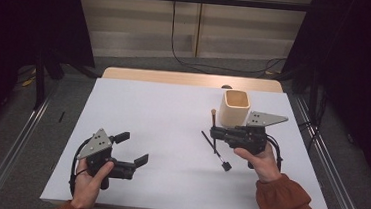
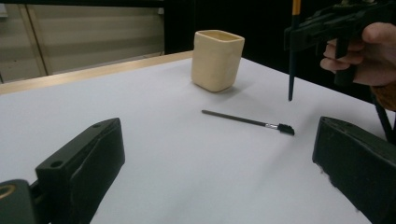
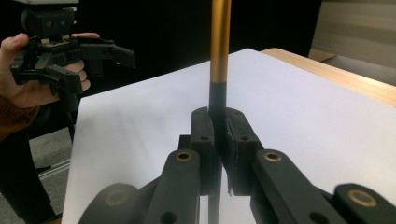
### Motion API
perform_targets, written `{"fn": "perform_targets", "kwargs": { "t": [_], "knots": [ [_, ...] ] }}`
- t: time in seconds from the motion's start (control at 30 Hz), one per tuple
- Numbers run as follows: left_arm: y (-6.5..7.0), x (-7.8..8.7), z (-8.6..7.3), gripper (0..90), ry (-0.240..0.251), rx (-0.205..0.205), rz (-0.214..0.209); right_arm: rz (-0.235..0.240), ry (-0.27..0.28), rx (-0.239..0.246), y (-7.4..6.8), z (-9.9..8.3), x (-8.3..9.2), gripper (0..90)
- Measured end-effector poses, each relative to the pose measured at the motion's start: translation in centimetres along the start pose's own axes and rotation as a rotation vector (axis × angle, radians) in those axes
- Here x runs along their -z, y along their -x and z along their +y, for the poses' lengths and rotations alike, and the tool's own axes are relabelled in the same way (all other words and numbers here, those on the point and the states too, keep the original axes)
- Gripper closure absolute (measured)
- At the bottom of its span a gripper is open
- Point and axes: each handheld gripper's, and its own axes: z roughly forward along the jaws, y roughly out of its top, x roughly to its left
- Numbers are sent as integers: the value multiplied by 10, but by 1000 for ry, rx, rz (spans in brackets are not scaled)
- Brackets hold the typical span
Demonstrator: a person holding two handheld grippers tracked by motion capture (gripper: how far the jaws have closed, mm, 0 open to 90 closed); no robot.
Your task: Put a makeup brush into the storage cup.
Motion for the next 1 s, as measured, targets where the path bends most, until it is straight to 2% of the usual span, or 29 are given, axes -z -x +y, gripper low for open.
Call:
{"fn": "perform_targets", "kwargs": {
  "t": [0.03, 0.1, 0.2, 0.27, 0.4, 0.53, 0.8, 1.0],
  "knots": [
    [-1, 0, -2, 27, 15, 10, 22, -2, 12, -4, 1, 0, 2, 836],
    [-3, 1, -5, 23, 12, 34, 21, -5, 28, -20, 4, -1, 6, 836],
    [-3, 2, -9, 23, 4, 12, 24, -18, 26, -10, 5, 0, 10, 836],
    [-4, 4, -11, 24, 12, 14, 23, -35, 32, -9, 7, 1, 12, 836],
    [-5, 7, -15, 26, 14, 20, 57, -57, 46, -5, 14, 6, 15, 836],
    [-5, 8, -14, 27, 20, 7, 55, -74, 82, 1, 21, 17, 19, 836],
    [-2, 13, -18, 26, -2, -2, 45, -117, 81, 35, 32, 38, 24, 836],
    [-1, 15, -19, 26, -4, 4, 41, -154, 87, 28, 40, 47, 27, 836]
  ]
}}
